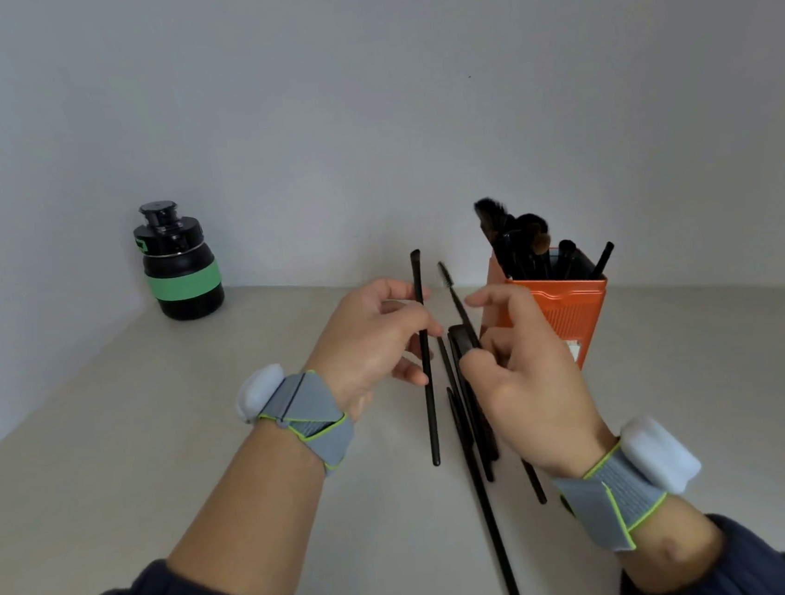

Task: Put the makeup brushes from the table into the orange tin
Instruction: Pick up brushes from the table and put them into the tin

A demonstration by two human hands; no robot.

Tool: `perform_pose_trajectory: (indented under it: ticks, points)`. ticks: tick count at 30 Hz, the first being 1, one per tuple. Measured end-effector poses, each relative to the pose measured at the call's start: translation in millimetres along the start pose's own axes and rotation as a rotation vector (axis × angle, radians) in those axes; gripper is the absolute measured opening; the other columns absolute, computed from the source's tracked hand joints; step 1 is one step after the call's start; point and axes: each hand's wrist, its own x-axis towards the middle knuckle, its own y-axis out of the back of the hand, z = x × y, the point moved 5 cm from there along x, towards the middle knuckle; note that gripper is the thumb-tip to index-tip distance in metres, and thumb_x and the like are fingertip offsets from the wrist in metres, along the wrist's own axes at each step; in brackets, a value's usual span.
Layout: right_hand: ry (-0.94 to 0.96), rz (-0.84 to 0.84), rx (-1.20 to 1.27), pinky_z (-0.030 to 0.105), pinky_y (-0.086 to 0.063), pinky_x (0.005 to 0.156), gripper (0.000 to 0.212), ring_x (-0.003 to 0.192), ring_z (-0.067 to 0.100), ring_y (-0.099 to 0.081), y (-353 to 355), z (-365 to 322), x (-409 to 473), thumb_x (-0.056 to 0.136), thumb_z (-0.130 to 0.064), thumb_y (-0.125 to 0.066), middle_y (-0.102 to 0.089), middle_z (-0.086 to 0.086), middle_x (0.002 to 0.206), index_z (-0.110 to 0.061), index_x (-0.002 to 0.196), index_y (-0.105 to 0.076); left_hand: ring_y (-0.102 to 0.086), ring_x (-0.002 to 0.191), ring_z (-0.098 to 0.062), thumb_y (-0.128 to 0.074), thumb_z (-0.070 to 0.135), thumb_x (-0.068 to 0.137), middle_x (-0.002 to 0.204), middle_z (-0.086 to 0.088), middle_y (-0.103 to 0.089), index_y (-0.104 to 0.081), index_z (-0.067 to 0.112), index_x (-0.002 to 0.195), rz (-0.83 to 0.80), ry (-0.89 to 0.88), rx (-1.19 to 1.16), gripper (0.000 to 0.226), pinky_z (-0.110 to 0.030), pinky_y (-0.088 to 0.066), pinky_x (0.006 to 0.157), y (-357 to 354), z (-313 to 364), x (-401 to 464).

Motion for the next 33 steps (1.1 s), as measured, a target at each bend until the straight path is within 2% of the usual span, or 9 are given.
perform_pose_trajectory:
  ticks: [4, 7, 10, 13, 17, 22, 26, 30, 33]
  points:
    - [0.069, 0.084, -0.062, 0.013, -0.034, 0.048, 0.036, 0.046, 0.005, -0.044, 8, -6, 2, 0.081, -0.022, -0.05, -0.048, -0.008, 0.05, -0.037, 0.114, -0.057, -0.057, 0.056, -0.015, -0.056, 0.002, 0.085, 0.077, -0.005, -0.07, -0.057, 0.017, 0.119, 0.025, -0.034, 0.057, 0.037, -0.023, -0.045, 0.038, -1, 1, -3]
    - [0.099, 0.137, -0.037, 0.03, -0.041, 0.051, 0.016, 0.047, 0.007, -0.045, 12, -8, 2, 0.093, -0.035, -0.052, -0.054, -0.002, 0.053, -0.028, 0.098, -0.066, -0.053, 0.053, -0.017, -0.052, 0.008, 0.092, 0.063, 0.0, -0.066, -0.057, 0.016, 0.118, 0.038, -0.087, 0.081, 0.028, -0.022, -0.041, 0.035, -4, 4, -4]
    - [0.14, 0.186, -0.066, 0.021, -0.032, 0.05, 0.03, 0.046, 0.005, -0.045, 19, -11, 2, 0.097, -0.042, -0.051, -0.051, -0.016, 0.05, -0.023, 0.082, -0.068, -0.049, 0.055, -0.024, -0.051, 0.022, 0.099, 0.053, 0.005, -0.061, -0.062, 0.014, 0.105, 0.046, -0.156, 0.13, 0.015, -0.021, -0.039, 0.034, -6, 8, -6]
    - [0.148, 0.213, -0.053, 0.029, -0.036, 0.048, 0.035, 0.046, 0.006, -0.041, 26, -13, 3, 0.094, -0.042, -0.052, -0.051, -0.003, 0.052, -0.018, 0.073, -0.066, -0.052, 0.054, -0.029, -0.051, 0.027, 0.099, 0.054, 0.007, -0.062, -0.067, 0.02, 0.085, 0.046, -0.2, 0.185, 0.022, -0.024, -0.041, 0.037, -10, 10, -8]
    - [0.183, 0.305, 0.061, 0.041, -0.045, 0.051, 0.019, 0.053, 0.029, -0.05, 39, -24, 2, 0.093, -0.037, -0.054, -0.058, 0.005, 0.059, -0.023, 0.091, -0.068, -0.053, 0.047, -0.019, -0.058, 0.024, 0.094, 0.056, 0.01, -0.06, -0.069, 0.021, 0.078, 0.103, -0.262, 0.123, 0.02, -0.027, -0.047, 0.04, -10, 14, -11]
    - [0.313, 0.534, 0.164, 0.028, -0.044, 0.055, 0.011, 0.052, 0.014, -0.055, 67, -35, -2, 0.098, -0.027, -0.052, -0.063, 0.0, 0.061, -0.029, 0.106, -0.059, -0.057, 0.047, -0.012, -0.054, 0.015, 0.092, 0.061, 0.005, -0.058, -0.06, 0.024, 0.102, 0.207, -0.528, -0.068, 0.014, -0.037, -0.055, 0.041, -7, 38, -21]
    - [0.426, 0.652, 0.243, 0.039, -0.043, 0.055, 0.012, 0.054, 0.021, -0.055, 79, -48, -9, 0.103, -0.021, -0.046, -0.065, -0.003, 0.069, -0.033, 0.105, -0.048, -0.064, 0.059, -0.01, -0.049, 0.009, 0.097, 0.068, 0.006, -0.064, -0.049, 0.025, 0.107, 0.295, -0.757, -0.145, 0.019, -0.037, -0.059, 0.05, -5, 55, -38]
    - [0.605, 0.715, 0.22, 0.038, -0.046, 0.052, 0.014, 0.063, 0.023, -0.057, 82, -64, -18, 0.106, -0.007, -0.037, -0.062, -0.012, 0.092, -0.02, 0.109, -0.041, -0.067, 0.07, -0.008, -0.044, 0.007, 0.1, 0.076, 0.01, -0.066, -0.041, 0.021, 0.109, 0.354, -0.934, -0.147, 0.017, -0.037, -0.061, 0.057, -8, 66, -52]
    - [0.664, 0.77, 0.206, 0.039, -0.047, 0.057, 0.009, 0.068, 0.026, -0.059, 84, -68, -22, 0.106, -0.005, -0.034, -0.06, -0.021, 0.096, -0.011, 0.11, -0.039, -0.068, 0.074, -0.008, -0.039, 0.005, 0.103, 0.084, 0.017, -0.068, -0.037, 0.02, 0.108, 0.385, -1.021, -0.135, 0.016, -0.037, -0.062, 0.059, -10, 72, -59]
